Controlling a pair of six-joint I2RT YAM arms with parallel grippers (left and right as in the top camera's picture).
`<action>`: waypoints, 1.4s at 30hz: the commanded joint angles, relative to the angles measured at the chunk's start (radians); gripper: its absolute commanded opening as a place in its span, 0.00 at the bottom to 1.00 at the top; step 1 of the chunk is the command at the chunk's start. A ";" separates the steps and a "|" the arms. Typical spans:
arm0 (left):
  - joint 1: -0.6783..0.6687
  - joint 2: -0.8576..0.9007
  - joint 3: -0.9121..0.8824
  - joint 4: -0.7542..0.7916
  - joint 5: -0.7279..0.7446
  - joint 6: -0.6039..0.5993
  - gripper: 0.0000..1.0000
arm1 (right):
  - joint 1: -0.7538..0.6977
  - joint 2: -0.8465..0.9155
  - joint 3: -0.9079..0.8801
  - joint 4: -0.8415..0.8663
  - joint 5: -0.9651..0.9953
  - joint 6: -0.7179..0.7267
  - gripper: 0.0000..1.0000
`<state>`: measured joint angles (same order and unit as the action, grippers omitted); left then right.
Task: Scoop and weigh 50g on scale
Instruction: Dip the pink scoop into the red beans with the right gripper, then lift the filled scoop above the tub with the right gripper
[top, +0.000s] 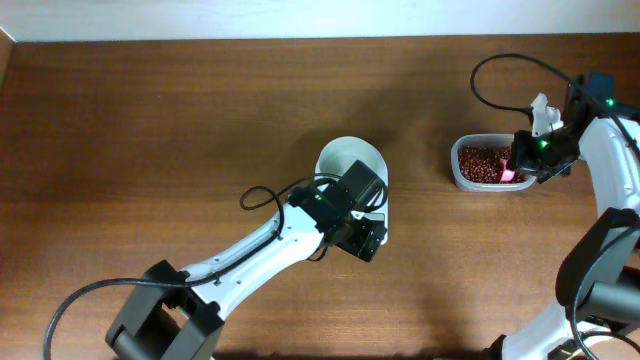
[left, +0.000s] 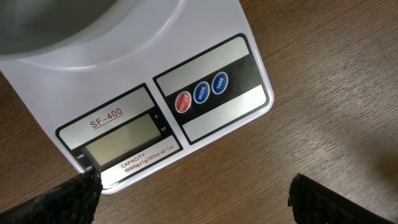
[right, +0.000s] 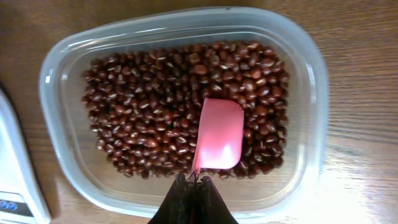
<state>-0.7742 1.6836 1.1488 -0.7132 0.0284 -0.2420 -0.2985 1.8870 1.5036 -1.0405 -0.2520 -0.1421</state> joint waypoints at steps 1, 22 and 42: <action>-0.004 0.011 -0.004 0.002 -0.003 0.005 0.99 | -0.005 0.021 0.010 0.005 -0.092 -0.011 0.04; -0.004 0.011 -0.004 0.002 -0.003 0.005 0.99 | -0.121 0.022 -0.110 0.099 -0.380 -0.011 0.04; -0.004 0.011 -0.004 0.002 -0.003 0.005 0.99 | -0.291 0.022 -0.110 0.060 -0.761 -0.011 0.04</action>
<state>-0.7742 1.6836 1.1488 -0.7132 0.0284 -0.2420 -0.5739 1.8977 1.4040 -0.9714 -0.9360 -0.1413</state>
